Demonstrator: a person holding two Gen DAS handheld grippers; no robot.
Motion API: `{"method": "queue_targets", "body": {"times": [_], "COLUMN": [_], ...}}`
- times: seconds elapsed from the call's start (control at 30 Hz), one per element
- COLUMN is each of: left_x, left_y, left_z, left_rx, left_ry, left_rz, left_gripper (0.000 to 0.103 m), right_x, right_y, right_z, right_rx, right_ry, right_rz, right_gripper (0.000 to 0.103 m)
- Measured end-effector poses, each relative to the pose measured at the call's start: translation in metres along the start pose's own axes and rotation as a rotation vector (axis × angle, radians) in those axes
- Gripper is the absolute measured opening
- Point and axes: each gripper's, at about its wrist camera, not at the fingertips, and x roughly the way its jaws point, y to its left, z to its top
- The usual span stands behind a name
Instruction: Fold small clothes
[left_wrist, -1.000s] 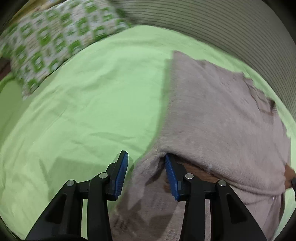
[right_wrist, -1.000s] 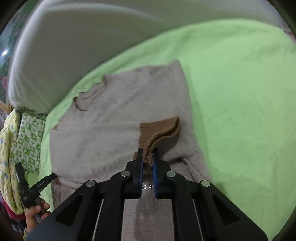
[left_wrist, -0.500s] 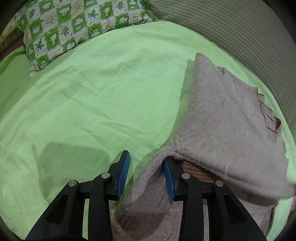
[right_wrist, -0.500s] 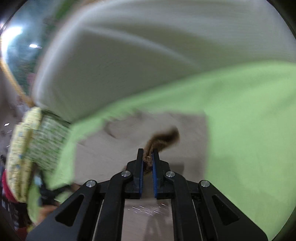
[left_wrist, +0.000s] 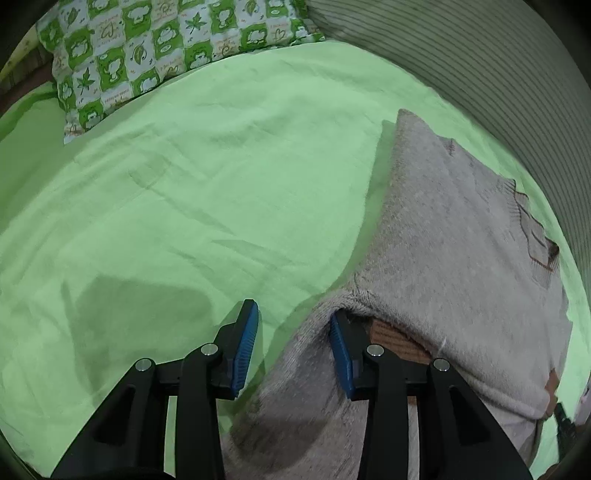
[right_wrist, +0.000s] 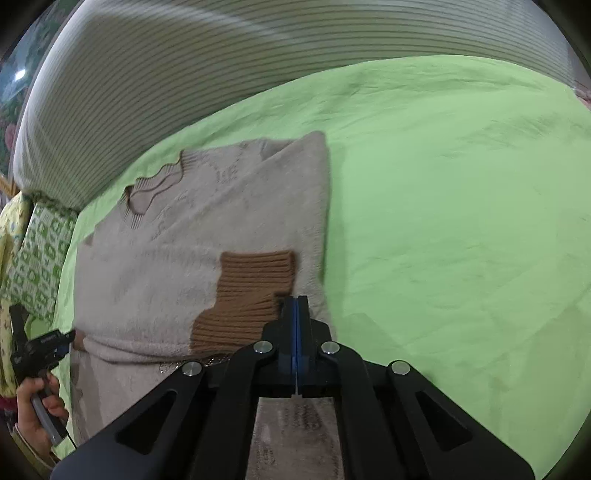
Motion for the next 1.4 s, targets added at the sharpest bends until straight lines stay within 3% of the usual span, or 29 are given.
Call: {"method": "queue_targets", "body": {"times": [0.23, 0.4, 0.5, 0.63, 0.77, 1.13, 1.4], "left_x": [-0.029, -0.043, -0.036, -0.047, -0.063, -0.102, -0.116], "left_y": [0.004, 0.002, 0.010, 0.034, 0.050, 0.071, 0.086], "left_z": [-0.024, -0.042, -0.049, -0.058, -0.076, -0.156, -0.204], "left_rx": [0.071, 0.137, 0.150, 0.134, 0.170, 0.261, 0.318], "left_ry": [0.004, 0.012, 0.033, 0.039, 0.057, 0.159, 0.215], "left_rz": [-0.002, 0.022, 0.077, 0.052, 0.007, -0.099, -0.127], "left_gripper": [0.041, 0.047, 0.047, 0.047, 0.050, 0.060, 0.063], "right_x": [-0.024, 0.008, 0.027, 0.009, -0.028, -0.099, -0.130], "right_y": [0.023, 0.049, 0.040, 0.022, 0.014, 0.008, -0.003], "right_z": [-0.002, -0.009, -0.018, -0.029, -0.046, -0.104, -0.163], "right_rx": [-0.011, -0.046, -0.016, 0.047, 0.050, 0.031, 0.045], "right_ry": [-0.044, 0.049, 0.116, 0.108, 0.069, 0.048, 0.087], "right_rz": [0.073, 0.105, 0.014, 0.008, 0.038, 0.037, 0.023], "right_gripper": [0.001, 0.010, 0.016, 0.019, 0.048, 0.048, 0.048]}}
